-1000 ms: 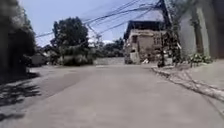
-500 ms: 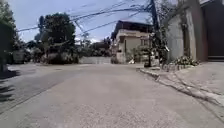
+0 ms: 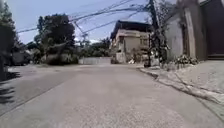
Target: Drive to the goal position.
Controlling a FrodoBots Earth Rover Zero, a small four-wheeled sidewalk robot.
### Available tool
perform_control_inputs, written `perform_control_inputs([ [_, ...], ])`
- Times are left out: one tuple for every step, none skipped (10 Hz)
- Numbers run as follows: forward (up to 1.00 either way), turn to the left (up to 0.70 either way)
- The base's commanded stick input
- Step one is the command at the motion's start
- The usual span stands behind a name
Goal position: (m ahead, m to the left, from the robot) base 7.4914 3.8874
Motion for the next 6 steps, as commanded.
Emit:
perform_control_inputs([
  [1.00, 0.00],
  [1.00, 0.00],
  [1.00, 0.00],
  [1.00, 0.00],
  [1.00, 0.00],
  [1.00, 0.00],
])
